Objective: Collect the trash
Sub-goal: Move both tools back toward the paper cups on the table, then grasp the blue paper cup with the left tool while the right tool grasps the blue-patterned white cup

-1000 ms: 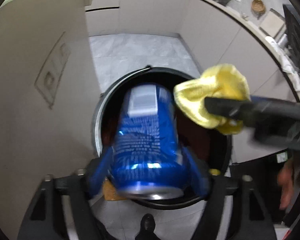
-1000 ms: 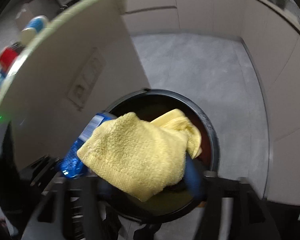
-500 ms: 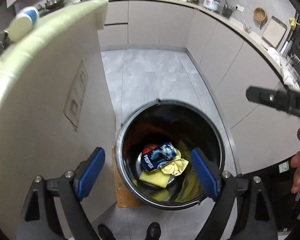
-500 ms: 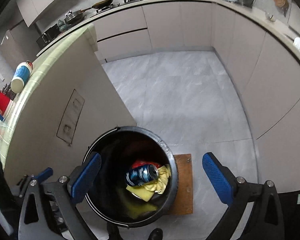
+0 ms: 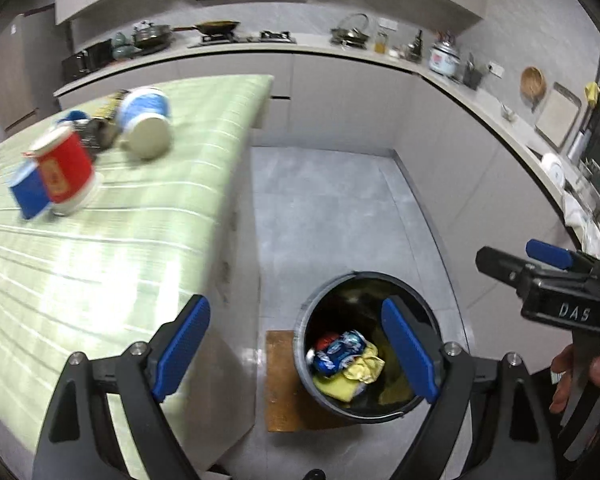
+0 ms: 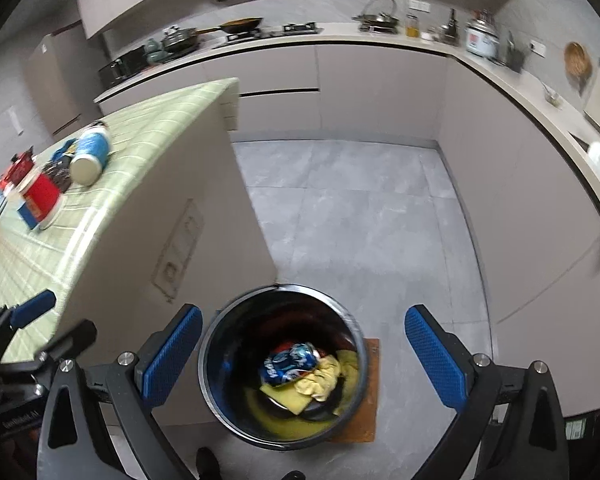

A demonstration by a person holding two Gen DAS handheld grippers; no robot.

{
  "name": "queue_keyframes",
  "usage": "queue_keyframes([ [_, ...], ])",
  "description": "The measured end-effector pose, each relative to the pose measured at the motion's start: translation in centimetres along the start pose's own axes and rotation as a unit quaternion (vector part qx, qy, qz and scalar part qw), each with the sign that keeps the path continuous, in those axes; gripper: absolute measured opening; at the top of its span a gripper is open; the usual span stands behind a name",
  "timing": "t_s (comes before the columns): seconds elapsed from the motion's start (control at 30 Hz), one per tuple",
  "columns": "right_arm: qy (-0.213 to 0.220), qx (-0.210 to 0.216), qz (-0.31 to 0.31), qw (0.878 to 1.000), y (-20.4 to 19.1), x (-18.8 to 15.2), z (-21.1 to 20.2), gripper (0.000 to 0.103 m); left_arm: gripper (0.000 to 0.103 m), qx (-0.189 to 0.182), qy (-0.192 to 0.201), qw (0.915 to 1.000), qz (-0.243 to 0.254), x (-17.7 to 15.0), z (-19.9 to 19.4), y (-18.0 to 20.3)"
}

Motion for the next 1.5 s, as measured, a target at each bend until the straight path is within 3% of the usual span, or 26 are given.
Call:
queue_keyframes([
  [0.47, 0.041, 0.062, -0.058, 0.996, -14.9, 3.0, -5.0, 0.103, 0.089, 0.047, 0.052, 0.9966, -0.042, 1.2, -8.2, -13.1],
  [0.7, 0.056, 0.077, -0.073, 0.993, -22.1, 4.9, -6.0, 0.101, 0.089, 0.067, 0.07, 0.9934, -0.062, 2.6, -10.3, -21.1],
  [1.03, 0.05, 0.084, -0.084, 0.992, -28.1, 8.4, -3.6, 0.081, 0.088, 0.076, 0.07, 0.992, -0.072, 5.7, -8.2, -28.9],
  [1.5, 0.04, 0.087, -0.084, 0.992, -32.4, 12.8, 1.0, 0.079, 0.086, 0.053, 0.044, 0.9955, -0.065, 8.6, -3.6, -31.3],
])
Point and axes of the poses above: each gripper's, at about its wrist camera, not at the fingertips, and z roughly the way its jaws point, y to its right, x to its top, the point moved 9 cm from there along z, roughly the way its jaws point, and after that the axes turned 14 degrees about -x, right-handed, at the moved point
